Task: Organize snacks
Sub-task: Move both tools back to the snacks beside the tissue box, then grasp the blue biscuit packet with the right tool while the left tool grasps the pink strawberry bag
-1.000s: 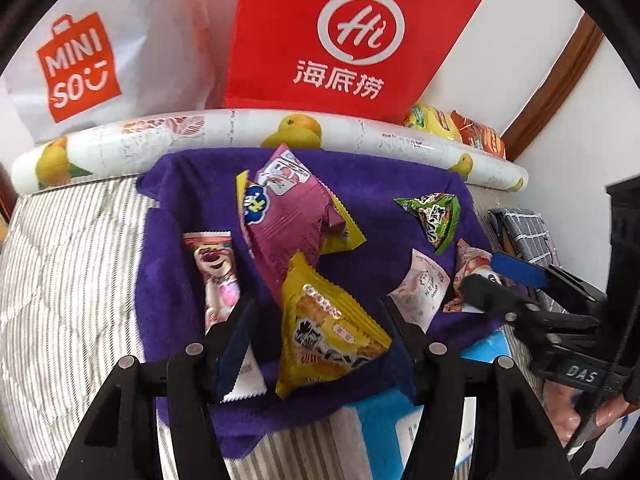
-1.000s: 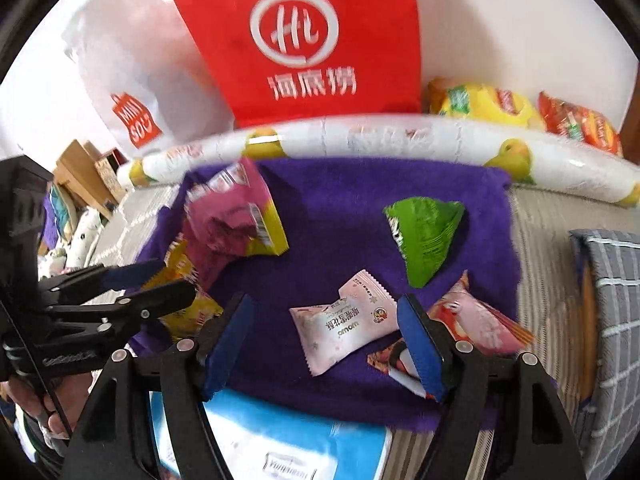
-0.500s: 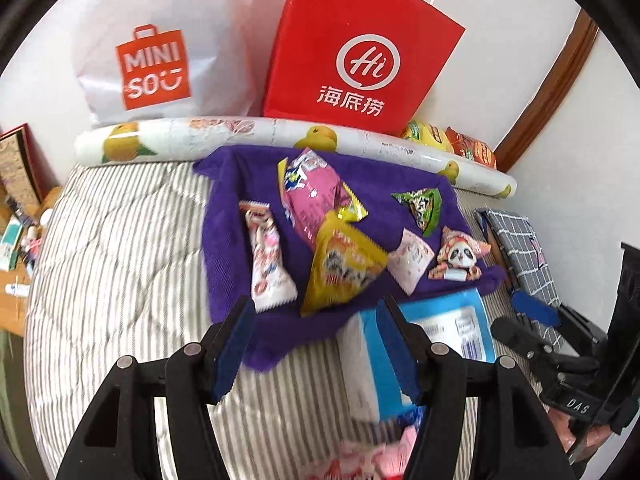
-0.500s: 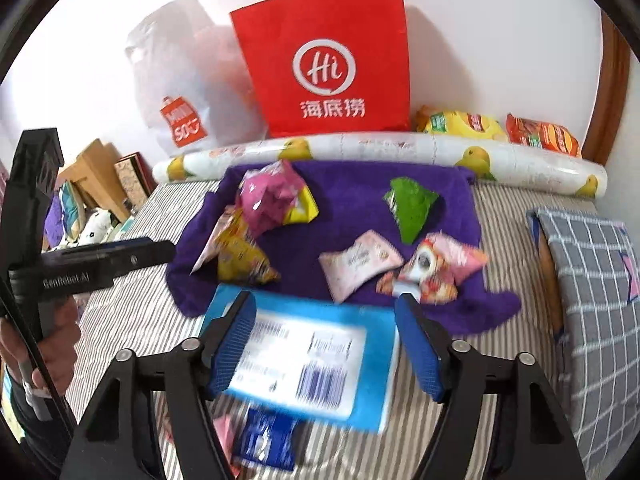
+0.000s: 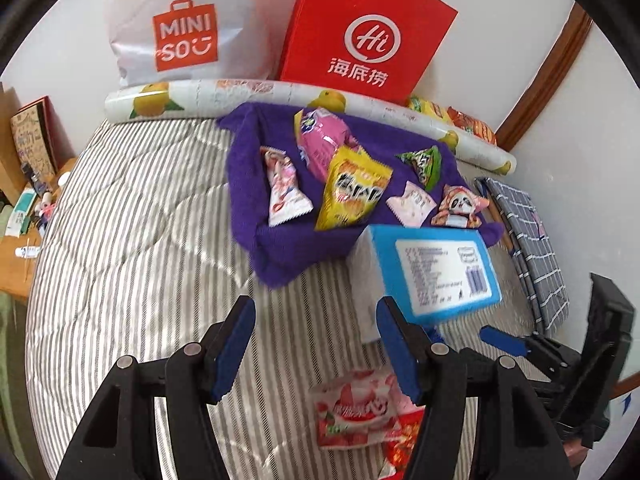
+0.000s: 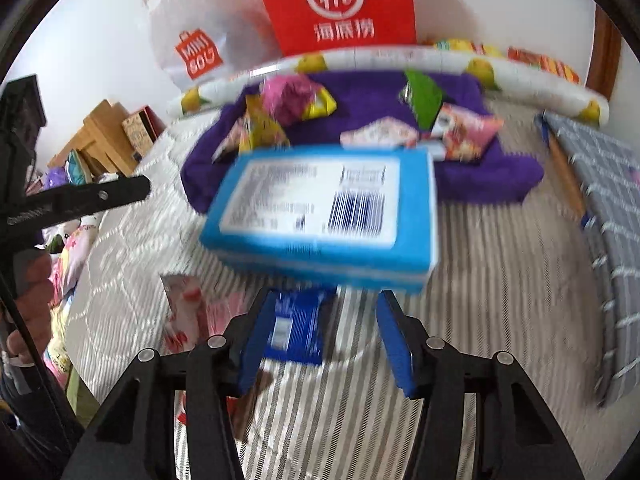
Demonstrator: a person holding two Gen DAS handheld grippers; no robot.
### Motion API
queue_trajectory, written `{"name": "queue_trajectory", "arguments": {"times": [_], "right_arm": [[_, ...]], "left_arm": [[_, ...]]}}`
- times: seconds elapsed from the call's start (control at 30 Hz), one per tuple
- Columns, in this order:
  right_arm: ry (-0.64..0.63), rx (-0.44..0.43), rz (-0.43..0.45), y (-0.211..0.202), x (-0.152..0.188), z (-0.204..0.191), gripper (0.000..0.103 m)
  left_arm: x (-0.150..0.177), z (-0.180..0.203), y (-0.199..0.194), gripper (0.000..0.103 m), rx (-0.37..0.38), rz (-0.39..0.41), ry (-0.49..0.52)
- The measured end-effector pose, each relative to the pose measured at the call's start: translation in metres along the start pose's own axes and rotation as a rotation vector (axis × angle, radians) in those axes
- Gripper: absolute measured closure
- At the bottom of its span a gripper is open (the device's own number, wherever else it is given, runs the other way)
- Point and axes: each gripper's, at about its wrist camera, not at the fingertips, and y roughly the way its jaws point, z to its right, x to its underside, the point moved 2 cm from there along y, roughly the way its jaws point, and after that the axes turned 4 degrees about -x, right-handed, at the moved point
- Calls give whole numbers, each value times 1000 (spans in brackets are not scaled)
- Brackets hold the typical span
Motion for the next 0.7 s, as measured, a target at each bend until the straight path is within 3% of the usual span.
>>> {"name": "queue_trajectory", "arguments": {"times": [0.27,0.7], "right_arm": [[27,-4,-64,27,3,-8,49],[-36,50,-125,47,0,-31,42]], "left_arm": [[16,-29,-10,42,-36,3,-24],[27,-57,-16,42,4,14,-73]]}}
